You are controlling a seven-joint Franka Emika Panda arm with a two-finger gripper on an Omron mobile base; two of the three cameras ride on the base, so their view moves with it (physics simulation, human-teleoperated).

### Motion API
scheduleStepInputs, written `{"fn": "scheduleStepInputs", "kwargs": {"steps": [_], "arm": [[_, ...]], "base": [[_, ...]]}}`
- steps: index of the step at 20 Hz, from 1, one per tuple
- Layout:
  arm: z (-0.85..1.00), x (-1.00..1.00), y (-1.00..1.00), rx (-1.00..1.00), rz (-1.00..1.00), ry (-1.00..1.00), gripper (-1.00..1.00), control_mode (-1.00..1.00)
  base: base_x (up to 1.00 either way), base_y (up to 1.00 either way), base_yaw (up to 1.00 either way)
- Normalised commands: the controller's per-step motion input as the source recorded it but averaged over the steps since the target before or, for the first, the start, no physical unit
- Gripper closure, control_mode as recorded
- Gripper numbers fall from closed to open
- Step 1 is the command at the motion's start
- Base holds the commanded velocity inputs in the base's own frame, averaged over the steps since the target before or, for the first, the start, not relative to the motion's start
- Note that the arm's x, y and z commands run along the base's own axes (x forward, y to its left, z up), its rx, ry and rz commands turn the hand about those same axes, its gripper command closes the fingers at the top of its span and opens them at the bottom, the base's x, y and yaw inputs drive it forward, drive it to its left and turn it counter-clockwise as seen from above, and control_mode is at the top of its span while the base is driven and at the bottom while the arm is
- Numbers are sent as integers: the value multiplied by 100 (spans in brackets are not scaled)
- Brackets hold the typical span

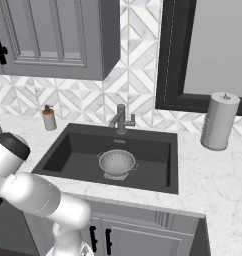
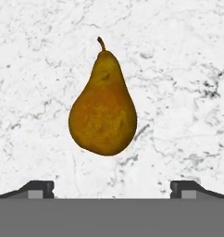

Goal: Put the colander in the sink, put the pear in the colander, and turn on the sink faucet and pour water over the colander.

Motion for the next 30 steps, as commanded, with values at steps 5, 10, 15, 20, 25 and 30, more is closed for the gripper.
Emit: {"fn": "scheduleStepInputs", "kwargs": {"steps": [5,10,15,20,25,30], "arm": [[-2,16,7,0,0,0,-100,-100],[0,22,0,0,0,0,-100,-100],[-2,5,0,0,0,2,-100,-100],[-8,0,1,0,0,0,-100,-100],[-23,2,2,0,0,0,-100,-100],[-11,9,14,-1,0,0,-100,-100]], "base": [[0,0,0],[0,0,0],[0,0,0],[0,0,0],[0,0,0],[0,0,0]]}}
